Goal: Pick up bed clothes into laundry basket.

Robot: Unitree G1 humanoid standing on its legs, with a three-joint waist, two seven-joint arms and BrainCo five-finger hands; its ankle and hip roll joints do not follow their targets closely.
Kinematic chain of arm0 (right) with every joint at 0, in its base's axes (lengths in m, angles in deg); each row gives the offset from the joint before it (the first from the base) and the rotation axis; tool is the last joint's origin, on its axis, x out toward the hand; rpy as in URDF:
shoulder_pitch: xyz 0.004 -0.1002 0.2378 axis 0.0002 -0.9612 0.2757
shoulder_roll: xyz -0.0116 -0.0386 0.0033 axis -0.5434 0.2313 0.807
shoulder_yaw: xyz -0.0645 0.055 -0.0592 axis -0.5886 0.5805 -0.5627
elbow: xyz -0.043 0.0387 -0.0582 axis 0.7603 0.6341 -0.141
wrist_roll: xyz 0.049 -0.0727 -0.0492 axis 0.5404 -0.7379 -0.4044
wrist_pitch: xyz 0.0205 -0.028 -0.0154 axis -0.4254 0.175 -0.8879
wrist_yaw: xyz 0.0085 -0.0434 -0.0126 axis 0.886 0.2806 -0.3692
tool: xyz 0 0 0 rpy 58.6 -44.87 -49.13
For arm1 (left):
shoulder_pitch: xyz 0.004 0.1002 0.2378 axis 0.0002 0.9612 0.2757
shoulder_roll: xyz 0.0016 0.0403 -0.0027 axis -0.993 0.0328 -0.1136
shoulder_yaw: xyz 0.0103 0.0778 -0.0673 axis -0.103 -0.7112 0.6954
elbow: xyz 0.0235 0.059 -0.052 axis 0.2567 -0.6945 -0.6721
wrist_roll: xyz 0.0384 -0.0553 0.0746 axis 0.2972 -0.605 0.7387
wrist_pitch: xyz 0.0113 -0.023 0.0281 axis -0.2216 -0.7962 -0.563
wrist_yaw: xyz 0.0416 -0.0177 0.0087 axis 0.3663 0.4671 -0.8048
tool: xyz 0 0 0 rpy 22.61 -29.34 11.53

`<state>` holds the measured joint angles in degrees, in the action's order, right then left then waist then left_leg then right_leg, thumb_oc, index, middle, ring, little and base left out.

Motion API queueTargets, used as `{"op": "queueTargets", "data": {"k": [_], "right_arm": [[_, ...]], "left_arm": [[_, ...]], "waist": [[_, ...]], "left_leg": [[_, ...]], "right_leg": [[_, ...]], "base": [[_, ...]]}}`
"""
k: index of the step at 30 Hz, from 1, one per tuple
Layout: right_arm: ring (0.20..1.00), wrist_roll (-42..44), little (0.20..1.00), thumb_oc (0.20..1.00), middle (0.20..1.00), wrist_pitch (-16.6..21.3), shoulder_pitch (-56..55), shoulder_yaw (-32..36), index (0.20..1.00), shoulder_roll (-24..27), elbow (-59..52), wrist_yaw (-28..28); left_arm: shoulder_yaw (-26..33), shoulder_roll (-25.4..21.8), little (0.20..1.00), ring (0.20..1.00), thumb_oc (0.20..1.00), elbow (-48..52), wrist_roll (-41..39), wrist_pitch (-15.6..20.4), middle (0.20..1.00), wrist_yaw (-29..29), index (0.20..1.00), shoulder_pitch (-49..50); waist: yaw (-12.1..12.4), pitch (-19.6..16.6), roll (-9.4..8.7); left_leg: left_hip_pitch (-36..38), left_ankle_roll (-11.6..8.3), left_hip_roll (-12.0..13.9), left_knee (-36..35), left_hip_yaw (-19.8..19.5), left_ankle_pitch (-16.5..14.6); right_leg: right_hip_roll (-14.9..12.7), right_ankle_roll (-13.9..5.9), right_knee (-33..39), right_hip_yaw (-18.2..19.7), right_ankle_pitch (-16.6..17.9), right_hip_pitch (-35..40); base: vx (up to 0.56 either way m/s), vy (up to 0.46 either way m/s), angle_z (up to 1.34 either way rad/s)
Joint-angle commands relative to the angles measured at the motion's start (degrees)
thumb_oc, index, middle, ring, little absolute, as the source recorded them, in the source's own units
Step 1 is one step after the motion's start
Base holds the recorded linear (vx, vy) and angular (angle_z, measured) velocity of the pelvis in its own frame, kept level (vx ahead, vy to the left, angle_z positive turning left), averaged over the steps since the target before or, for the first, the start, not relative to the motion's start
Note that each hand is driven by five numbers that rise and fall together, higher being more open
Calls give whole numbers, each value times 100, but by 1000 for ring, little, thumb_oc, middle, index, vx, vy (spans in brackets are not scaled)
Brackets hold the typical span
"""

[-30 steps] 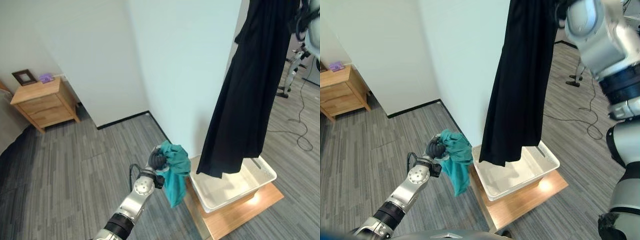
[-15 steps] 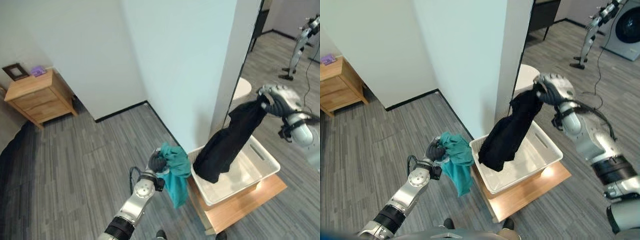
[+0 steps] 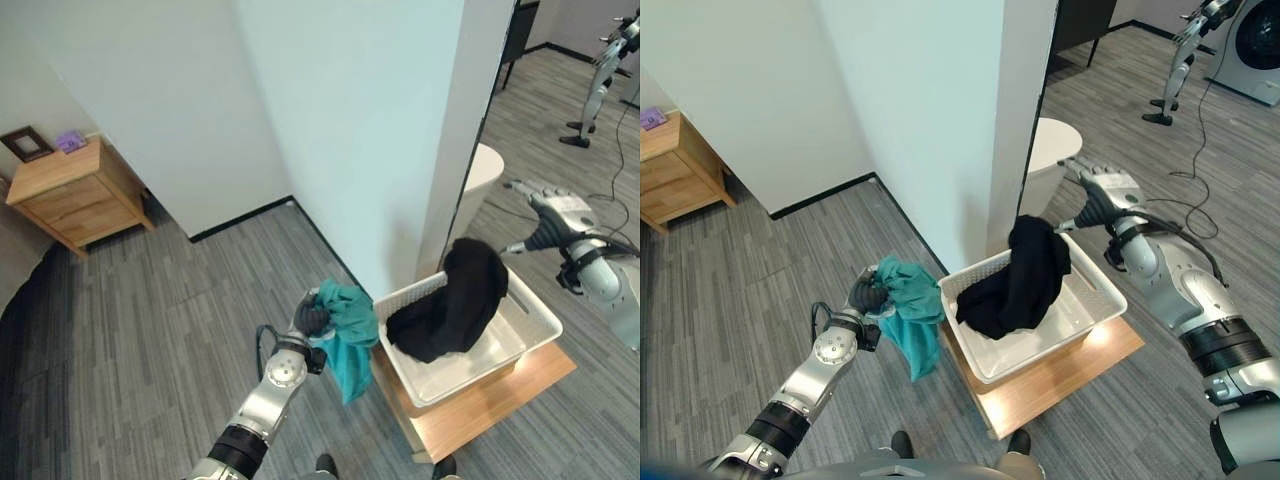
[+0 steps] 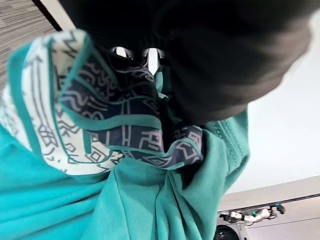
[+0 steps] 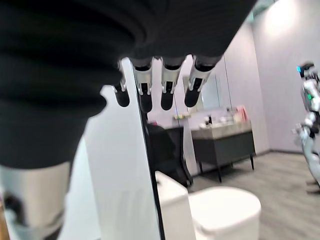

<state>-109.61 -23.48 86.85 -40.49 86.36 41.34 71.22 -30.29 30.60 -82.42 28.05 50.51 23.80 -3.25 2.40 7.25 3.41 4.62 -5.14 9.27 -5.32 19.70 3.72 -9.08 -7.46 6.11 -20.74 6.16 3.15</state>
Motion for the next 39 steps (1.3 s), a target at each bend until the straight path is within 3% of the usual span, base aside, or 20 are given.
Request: {"op": "queueTargets", "data": {"k": [1, 7, 8, 12, 15, 18, 23, 27, 33, 39], "right_arm": [[1000, 385, 1000, 1000, 1000, 2, 802, 175, 1000, 360, 16, 338], [1000, 1408, 1000, 1000, 1000, 175, 541, 663, 1000, 321, -19, 438], [1000, 1732, 1000, 1000, 1000, 262, 74, 1013, 1000, 79, -81, 486], [1000, 1664, 1000, 1000, 1000, 238, -871, 1423, 1000, -199, 133, 340], [1000, 1799, 1000, 1000, 1000, 162, -1188, 1675, 1000, -375, 883, 487], [1000, 1947, 1000, 1000, 1000, -32, -1413, 1662, 1000, -701, 2375, 510], [1000, 2616, 1000, 1000, 1000, -91, -1532, 1719, 1000, -1152, 3936, 509], [1000, 2379, 1000, 1000, 1000, -220, -1583, 1337, 1000, -1539, 4662, 386], [1000, 2780, 1000, 1000, 1000, -279, -1857, 1264, 1000, -2433, 5257, 283], [1000, 2973, 1000, 1000, 1000, -271, -2243, 1317, 1000, -2840, 5328, 263]], "left_arm": [[-94, -110, 200, 200, 200, 412, 129, 325, 200, -254, 200, -743], [44, -257, 200, 200, 200, 549, 55, 371, 200, -316, 200, -894], [88, -275, 200, 200, 200, 561, 112, 363, 200, -334, 200, -920], [297, -561, 200, 200, 200, 918, 283, 372, 200, -337, 200, -1113], [271, -722, 200, 200, 200, 917, 430, 342, 200, -367, 200, -1431], [222, -883, 200, 200, 200, 1174, 436, 389, 200, -370, 200, -2056], [-198, -497, 200, 200, 200, 1030, 435, 383, 200, -560, 200, -3435], [-247, -385, 200, 200, 200, 906, 268, 389, 200, -619, 200, -3878], [-435, -158, 200, 200, 200, 804, 198, 378, 200, -654, 200, -4450], [-562, 159, 200, 200, 200, 359, 11, 378, 200, -615, 200, -4473]], "waist": [[191, -218, -152], [139, -268, -136], [84, -248, -90], [95, -233, 9], [78, -223, 92], [115, -204, 185], [31, -205, 274], [49, -189, 312], [-31, -216, 345], [-199, -208, 349]], "left_leg": [[-288, -396, 430, 32, -83, 164], [-254, -422, 478, 32, -80, 201], [-249, -421, 489, 32, -67, 211], [-262, -443, 502, 32, -108, 245], [-263, -455, 504, 32, -129, 270], [-301, -475, 497, 32, -191, 310], [-299, -512, 498, 32, -219, 354], [-302, -531, 525, 32, -215, 380], [-264, -545, 540, 32, -209, 402], [-211, -540, 558, 32, -182, 384]], "right_leg": [[-406, -541, -111, -166, -693, 691], [-343, -503, -111, -121, -731, 687], [-331, -493, -111, -100, -743, 682], [-304, -481, -111, -94, -769, 671], [-293, -475, -111, -85, -790, 675], [-304, -485, -111, -154, -799, 675], [-281, -493, -111, -180, -833, 700], [-287, -510, -111, -171, -833, 683], [-250, -489, -111, -127, -847, 659], [-234, -474, -111, -82, -843, 650]], "base": [[0, 0, 0], [-7, -56, -3], [-12, -60, 0], [-19, -49, -1], [-22, -20, -1], [-55, -37, 2], [-19, -30, 10], [-15, -22, -1], [2, -12, 0], [0, 0, 0]]}}
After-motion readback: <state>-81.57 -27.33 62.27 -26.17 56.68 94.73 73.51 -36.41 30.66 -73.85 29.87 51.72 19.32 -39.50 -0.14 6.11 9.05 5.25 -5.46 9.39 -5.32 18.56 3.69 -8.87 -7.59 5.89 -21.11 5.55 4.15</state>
